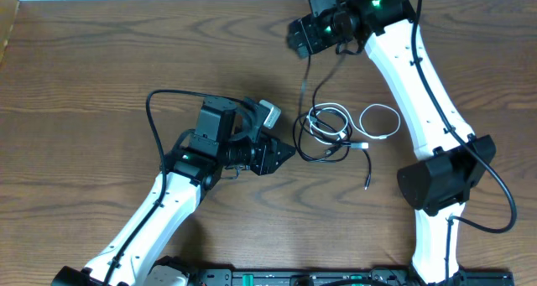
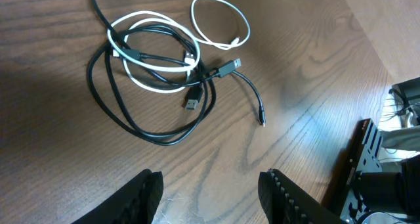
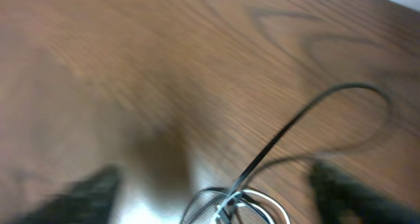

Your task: Untangle cables

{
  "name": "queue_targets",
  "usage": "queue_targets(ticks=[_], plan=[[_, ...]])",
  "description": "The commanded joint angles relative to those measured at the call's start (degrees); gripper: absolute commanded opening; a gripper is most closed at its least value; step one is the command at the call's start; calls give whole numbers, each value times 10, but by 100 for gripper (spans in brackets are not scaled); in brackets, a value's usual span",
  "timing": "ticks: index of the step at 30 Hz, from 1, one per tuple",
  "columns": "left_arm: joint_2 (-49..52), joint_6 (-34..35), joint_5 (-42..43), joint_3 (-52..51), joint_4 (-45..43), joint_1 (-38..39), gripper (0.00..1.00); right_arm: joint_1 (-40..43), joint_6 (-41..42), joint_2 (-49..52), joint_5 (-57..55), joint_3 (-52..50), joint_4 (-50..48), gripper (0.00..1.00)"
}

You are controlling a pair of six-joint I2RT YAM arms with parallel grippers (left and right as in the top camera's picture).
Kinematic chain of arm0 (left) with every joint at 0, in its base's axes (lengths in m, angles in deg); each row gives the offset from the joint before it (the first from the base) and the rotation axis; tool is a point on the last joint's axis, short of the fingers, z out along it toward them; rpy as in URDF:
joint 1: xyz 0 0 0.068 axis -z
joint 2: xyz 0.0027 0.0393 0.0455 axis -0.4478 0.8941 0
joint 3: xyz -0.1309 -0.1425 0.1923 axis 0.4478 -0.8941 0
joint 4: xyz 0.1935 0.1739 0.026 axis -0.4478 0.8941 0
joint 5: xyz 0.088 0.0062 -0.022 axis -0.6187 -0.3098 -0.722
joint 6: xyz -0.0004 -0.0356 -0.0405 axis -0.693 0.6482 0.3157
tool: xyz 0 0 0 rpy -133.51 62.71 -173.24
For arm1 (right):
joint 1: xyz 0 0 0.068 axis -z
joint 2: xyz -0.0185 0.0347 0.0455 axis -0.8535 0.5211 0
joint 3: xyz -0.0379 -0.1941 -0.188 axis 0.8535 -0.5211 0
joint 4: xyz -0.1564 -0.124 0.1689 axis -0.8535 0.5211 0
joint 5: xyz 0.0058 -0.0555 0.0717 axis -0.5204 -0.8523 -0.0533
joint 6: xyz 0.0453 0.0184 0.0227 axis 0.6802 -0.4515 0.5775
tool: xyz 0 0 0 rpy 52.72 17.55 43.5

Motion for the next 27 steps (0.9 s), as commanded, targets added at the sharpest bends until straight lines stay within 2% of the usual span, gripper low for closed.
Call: queue_targets(ticks=[1,5,7,14,16,23,27], plan=[[2,5,-5,-2,4,1,52,3,5,-32,-5,11,4,99],[2,4,-5,-2,17,1,52,3,143,-63,-262,11,49,99],[2,4,-5,-2,21,1,52,3,164,-74,-310,11,88,99],[2,5,-20,-2,21,1,52,3,167,-69,-247,-18,247,99],[2,5,-20,-2,23,1,52,3,205,-69,-246,-50,264,99],[0,5,-11,-2,31,1,55,-2,299,-69,-249,-171,203,99],[0,5,-11,-2,40,1,59,-9,307,-69,-236,-261,129,99]])
